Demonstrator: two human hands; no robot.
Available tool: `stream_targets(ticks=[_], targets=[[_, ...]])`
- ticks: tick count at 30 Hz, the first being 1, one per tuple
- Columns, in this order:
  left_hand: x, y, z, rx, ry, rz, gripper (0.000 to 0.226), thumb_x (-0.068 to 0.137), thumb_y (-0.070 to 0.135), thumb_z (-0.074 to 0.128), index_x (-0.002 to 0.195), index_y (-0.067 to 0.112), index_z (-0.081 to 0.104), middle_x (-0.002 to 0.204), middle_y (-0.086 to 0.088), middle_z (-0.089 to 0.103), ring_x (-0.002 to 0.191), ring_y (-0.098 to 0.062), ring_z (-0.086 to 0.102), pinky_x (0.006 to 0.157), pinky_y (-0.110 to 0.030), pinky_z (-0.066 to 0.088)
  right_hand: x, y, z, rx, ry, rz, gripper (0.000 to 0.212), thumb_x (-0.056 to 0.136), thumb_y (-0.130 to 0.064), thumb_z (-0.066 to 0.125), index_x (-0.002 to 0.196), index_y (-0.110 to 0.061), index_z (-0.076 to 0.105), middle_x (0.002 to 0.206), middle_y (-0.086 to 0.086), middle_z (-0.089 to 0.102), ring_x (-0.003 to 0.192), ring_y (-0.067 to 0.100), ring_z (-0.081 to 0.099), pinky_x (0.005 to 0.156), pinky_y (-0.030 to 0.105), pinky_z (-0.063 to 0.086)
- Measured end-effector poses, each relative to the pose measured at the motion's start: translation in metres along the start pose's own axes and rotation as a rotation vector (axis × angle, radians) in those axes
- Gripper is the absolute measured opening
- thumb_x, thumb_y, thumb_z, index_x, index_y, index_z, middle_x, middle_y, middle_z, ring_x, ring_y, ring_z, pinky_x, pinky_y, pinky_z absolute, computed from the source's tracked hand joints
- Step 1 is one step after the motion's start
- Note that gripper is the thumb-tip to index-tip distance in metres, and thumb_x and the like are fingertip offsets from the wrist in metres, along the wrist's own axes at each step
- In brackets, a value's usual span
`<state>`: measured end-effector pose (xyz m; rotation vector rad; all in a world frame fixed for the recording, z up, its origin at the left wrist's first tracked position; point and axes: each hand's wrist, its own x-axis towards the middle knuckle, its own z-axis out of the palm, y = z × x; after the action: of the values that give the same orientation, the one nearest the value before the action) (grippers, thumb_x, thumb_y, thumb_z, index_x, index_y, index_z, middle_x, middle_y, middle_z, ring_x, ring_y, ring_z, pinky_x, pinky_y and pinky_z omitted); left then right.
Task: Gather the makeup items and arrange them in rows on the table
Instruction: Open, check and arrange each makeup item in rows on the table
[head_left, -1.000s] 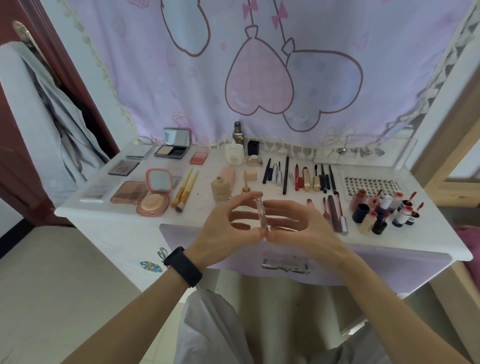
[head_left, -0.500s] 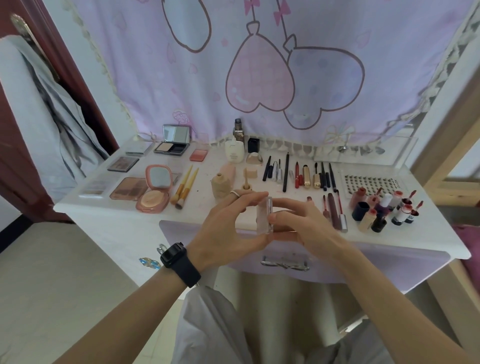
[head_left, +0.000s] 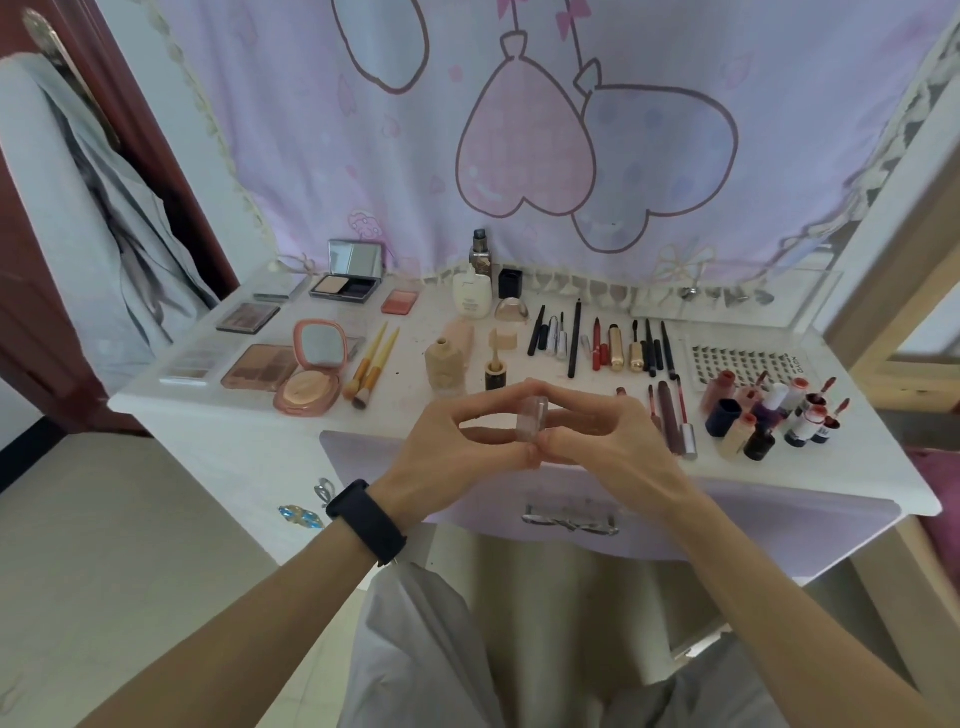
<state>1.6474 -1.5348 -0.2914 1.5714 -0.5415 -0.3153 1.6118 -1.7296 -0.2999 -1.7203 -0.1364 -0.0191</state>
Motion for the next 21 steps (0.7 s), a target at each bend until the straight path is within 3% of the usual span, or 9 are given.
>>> stream_targets(ticks=[4,8,13,16,18,19,21], targets=[[-0.001,-0.006,0.007,0.045,0.103,0.012,0.050,0.082,0.005,0.077,0.127,0.027,0.068,0.119,0.007,0.072,0.100,-0.018,0.073,0.087,-0.033,0.059,0.001,0.000,0.008,-0.037,0.029,0.004,0.044,0.083,-0.017,0.065,0.124,-0.033,0.071,0.102,-0.005,0.079,0.095,0.018,0.076,0.091,0.042,0.060],[0.002,-0.008,0.011,0.106,0.185,0.081,0.045,0.079,0.012,0.077,0.118,0.032,0.071,0.111,0.009,0.073,0.104,-0.011,0.070,0.084,-0.030,0.059,0.003,-0.004,0.010,-0.060,0.030,0.008,0.047,0.080,-0.025,0.064,0.126,-0.028,0.071,0.103,-0.006,0.079,0.096,0.018,0.076,0.088,0.043,0.061],[0.006,-0.007,0.007,0.178,0.329,0.086,0.038,0.072,0.018,0.071,0.108,0.030,0.074,0.102,0.008,0.075,0.102,-0.011,0.070,0.082,-0.036,0.061,0.002,-0.008,0.012,-0.114,0.042,-0.023,0.051,0.079,-0.020,0.060,0.129,-0.028,0.070,0.097,-0.007,0.079,0.088,0.016,0.076,0.083,0.040,0.063],[0.006,-0.005,0.000,0.022,0.326,-0.024,0.042,0.073,0.013,0.063,0.114,0.020,0.074,0.108,0.001,0.075,0.097,-0.024,0.073,0.080,-0.044,0.061,-0.001,-0.010,0.021,-0.131,0.051,-0.070,0.042,0.087,-0.027,0.061,0.128,-0.034,0.070,0.100,-0.011,0.078,0.087,0.016,0.076,0.079,0.037,0.064],[0.004,-0.005,-0.003,-0.098,0.285,-0.113,0.034,0.083,0.009,0.064,0.115,0.001,0.070,0.119,0.003,0.072,0.094,-0.030,0.074,0.078,-0.041,0.061,0.002,-0.013,0.022,-0.062,0.101,-0.044,0.031,0.089,-0.034,0.058,0.112,-0.043,0.075,0.098,-0.010,0.079,0.086,0.015,0.077,0.075,0.032,0.064],[0.004,-0.004,-0.006,-0.168,0.284,-0.150,0.028,0.088,0.008,0.065,0.110,-0.011,0.066,0.122,0.008,0.070,0.091,-0.032,0.074,0.074,-0.038,0.062,0.005,-0.016,0.022,-0.027,0.120,-0.013,0.029,0.090,-0.032,0.056,0.106,-0.043,0.077,0.095,-0.007,0.079,0.085,0.016,0.077,0.075,0.032,0.063],[0.005,-0.001,-0.012,-0.283,0.269,-0.212,0.029,0.091,0.010,0.068,0.103,-0.016,0.063,0.125,0.009,0.069,0.088,-0.035,0.074,0.068,-0.034,0.061,0.008,-0.019,0.019,0.073,0.128,0.051,0.031,0.097,-0.022,0.054,0.099,-0.039,0.080,0.092,0.000,0.079,0.085,0.020,0.077,0.074,0.032,0.063]])
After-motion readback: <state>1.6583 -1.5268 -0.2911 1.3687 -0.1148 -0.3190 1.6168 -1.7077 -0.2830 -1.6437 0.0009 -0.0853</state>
